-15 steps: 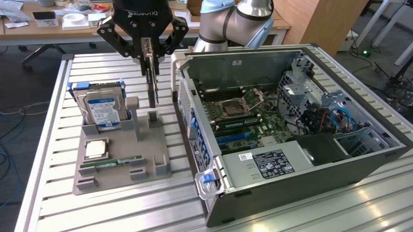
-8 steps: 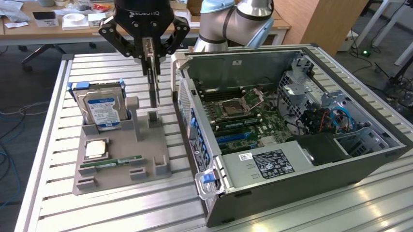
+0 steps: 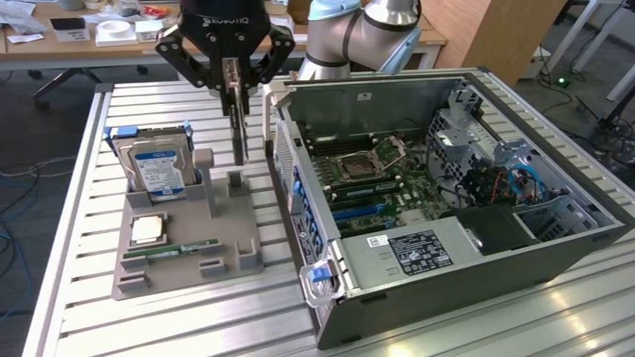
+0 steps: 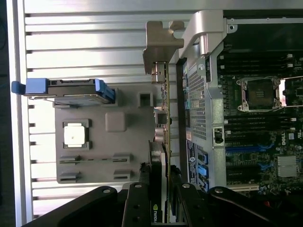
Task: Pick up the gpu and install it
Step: 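Pick up the gpu and move the gpu toward the slot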
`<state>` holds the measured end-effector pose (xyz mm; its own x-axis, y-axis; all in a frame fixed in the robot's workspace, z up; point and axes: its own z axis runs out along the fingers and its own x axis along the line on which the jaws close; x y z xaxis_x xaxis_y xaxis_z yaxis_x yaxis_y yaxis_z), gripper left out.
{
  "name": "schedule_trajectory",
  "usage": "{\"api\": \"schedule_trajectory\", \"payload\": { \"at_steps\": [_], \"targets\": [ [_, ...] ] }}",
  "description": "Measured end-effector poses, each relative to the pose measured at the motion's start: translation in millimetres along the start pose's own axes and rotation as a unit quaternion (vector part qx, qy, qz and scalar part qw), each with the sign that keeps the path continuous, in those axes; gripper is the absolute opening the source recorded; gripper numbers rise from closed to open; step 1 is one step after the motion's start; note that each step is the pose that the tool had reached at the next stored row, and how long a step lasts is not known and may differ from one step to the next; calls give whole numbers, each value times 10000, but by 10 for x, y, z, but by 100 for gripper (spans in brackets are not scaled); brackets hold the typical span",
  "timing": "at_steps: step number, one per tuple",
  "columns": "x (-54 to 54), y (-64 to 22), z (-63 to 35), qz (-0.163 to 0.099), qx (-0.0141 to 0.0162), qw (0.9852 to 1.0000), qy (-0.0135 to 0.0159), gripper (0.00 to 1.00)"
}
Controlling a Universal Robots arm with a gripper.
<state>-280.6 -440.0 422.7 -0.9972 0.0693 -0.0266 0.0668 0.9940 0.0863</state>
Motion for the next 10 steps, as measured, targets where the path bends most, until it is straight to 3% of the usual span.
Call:
{"api": "schedule_trajectory", "payload": {
  "at_steps": [10],
  "targets": [
    [-32,4,1,-1,0,10000,0,27]
  ]
}}
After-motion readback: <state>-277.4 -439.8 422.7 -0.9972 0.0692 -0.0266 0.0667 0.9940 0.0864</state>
